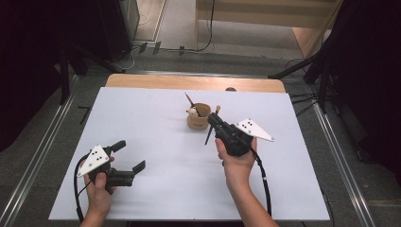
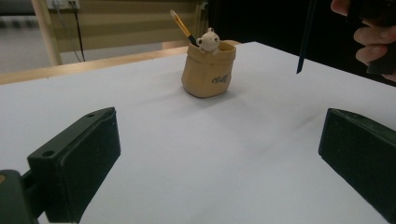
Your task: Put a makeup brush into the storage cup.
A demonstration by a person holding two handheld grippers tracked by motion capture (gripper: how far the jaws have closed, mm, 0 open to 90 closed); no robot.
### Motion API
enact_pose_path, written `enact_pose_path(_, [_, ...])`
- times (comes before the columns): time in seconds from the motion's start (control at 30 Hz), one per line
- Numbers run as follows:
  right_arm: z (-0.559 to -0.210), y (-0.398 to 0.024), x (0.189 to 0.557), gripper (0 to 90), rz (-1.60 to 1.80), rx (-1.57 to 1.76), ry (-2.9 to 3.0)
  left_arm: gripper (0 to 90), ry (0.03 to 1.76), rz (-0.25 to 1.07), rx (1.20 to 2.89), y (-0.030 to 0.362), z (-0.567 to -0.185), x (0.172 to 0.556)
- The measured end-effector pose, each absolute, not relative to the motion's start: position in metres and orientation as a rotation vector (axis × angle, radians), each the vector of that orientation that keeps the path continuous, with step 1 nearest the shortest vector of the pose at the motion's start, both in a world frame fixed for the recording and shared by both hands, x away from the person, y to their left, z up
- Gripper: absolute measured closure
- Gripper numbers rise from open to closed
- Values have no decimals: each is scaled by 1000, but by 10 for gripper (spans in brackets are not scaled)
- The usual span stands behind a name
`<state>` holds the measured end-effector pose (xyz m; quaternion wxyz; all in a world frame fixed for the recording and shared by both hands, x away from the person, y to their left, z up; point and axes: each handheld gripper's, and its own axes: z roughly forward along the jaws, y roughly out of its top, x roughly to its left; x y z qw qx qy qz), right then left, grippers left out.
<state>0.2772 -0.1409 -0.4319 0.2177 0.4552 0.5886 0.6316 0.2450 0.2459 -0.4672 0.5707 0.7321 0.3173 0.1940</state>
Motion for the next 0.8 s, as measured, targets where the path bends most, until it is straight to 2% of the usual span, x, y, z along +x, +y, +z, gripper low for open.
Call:
enact_pose_path(0.4, [-430, -144, 294, 848, 1719, 1243, 1642, 0, 762, 496, 1693, 278, -470, 234])
enact_pose_path(0.8, [-425, -147, 308, 847, 1736, 1135, 1632, 0, 794, 514, 1698, 292, -475, 234])
